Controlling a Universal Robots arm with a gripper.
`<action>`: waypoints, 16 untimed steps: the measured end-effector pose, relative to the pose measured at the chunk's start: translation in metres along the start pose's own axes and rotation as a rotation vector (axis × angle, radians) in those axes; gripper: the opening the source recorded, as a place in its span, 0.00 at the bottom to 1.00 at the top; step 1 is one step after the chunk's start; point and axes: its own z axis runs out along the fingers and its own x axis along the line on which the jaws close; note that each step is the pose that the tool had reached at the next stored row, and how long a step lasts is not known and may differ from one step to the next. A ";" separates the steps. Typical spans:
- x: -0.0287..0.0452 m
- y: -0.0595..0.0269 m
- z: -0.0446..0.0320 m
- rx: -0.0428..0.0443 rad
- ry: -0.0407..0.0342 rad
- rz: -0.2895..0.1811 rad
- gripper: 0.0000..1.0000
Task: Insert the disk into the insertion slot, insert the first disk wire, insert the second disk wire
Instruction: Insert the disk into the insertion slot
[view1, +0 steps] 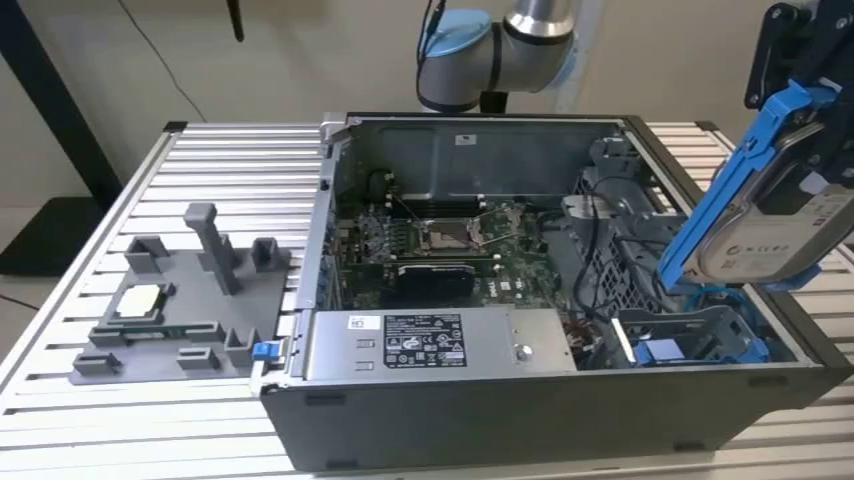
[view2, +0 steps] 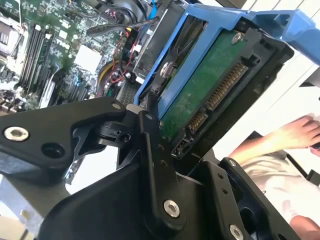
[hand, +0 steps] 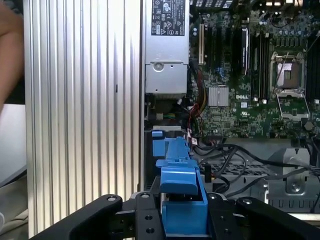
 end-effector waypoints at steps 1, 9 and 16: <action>0.0000 0.0000 0.0007 0.0000 0.0001 0.000 0.00; 0.0000 -0.0002 0.0063 0.0000 0.0002 0.000 0.00; -0.0001 -0.0004 0.0111 0.0000 0.0000 0.000 0.00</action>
